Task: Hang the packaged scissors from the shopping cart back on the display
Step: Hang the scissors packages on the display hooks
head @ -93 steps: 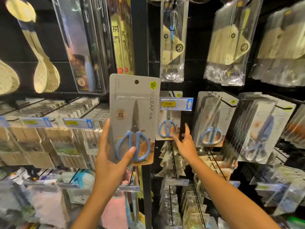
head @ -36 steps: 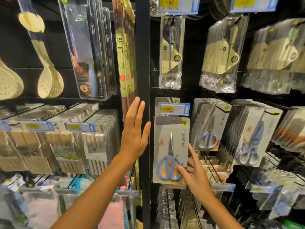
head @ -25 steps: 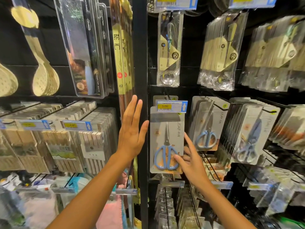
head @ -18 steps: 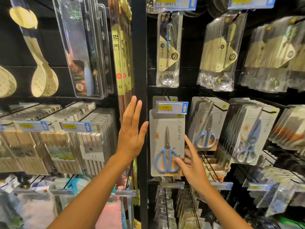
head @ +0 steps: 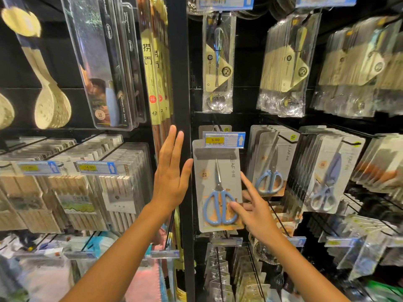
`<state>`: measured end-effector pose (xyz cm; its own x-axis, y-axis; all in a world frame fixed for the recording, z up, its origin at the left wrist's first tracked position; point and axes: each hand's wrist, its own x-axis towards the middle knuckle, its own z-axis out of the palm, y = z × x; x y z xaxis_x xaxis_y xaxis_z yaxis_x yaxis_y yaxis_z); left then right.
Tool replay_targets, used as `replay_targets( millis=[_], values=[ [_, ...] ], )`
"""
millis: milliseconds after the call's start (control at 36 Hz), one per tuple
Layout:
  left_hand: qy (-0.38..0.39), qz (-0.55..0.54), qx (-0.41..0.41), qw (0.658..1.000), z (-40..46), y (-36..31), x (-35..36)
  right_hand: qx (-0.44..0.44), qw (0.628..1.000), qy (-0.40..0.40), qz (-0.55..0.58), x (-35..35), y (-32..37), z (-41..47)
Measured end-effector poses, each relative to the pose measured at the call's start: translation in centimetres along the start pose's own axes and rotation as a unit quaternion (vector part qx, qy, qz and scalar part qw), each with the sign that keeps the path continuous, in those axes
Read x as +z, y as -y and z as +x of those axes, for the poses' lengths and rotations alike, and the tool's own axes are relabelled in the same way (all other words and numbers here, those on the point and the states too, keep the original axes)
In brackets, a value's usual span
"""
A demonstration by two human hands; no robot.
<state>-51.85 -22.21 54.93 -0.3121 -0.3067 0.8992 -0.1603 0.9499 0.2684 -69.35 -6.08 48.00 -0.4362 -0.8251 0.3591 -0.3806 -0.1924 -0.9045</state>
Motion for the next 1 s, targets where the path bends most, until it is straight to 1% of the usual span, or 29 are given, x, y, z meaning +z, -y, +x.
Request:
replay_targets(
  millis=[167, 361, 528, 667, 778, 1000],
  values=[
    [-0.001, 0.000, 0.000, 1.000, 0.02, 0.03, 0.06, 0.006, 1.000, -0.023, 0.009, 0.32, -0.31, -0.23],
    [0.000, -0.003, -0.001, 1.000, 0.03, 0.00, 0.04, 0.007, 1.000, -0.020, 0.013, 0.25, -0.14, -0.13],
    [-0.002, -0.012, -0.008, 1.000, 0.02, 0.00, 0.24, 0.001, 0.999, -0.036, 0.015, 0.33, -0.40, -0.44],
    [-0.003, -0.018, -0.004, 1.000, 0.04, 0.03, 0.30, -0.012, 0.999, -0.028, 0.013, 0.46, -0.09, -0.43],
    [-0.006, -0.019, -0.006, 1.000, 0.08, 0.11, 0.33, -0.005, 0.999, -0.043, 0.019, 0.41, -0.26, -0.12],
    [-0.004, -0.019, 0.000, 1.000, 0.08, 0.10, 0.30, -0.001, 1.000, -0.021, 0.023, 0.13, -0.32, -0.10]
  ],
)
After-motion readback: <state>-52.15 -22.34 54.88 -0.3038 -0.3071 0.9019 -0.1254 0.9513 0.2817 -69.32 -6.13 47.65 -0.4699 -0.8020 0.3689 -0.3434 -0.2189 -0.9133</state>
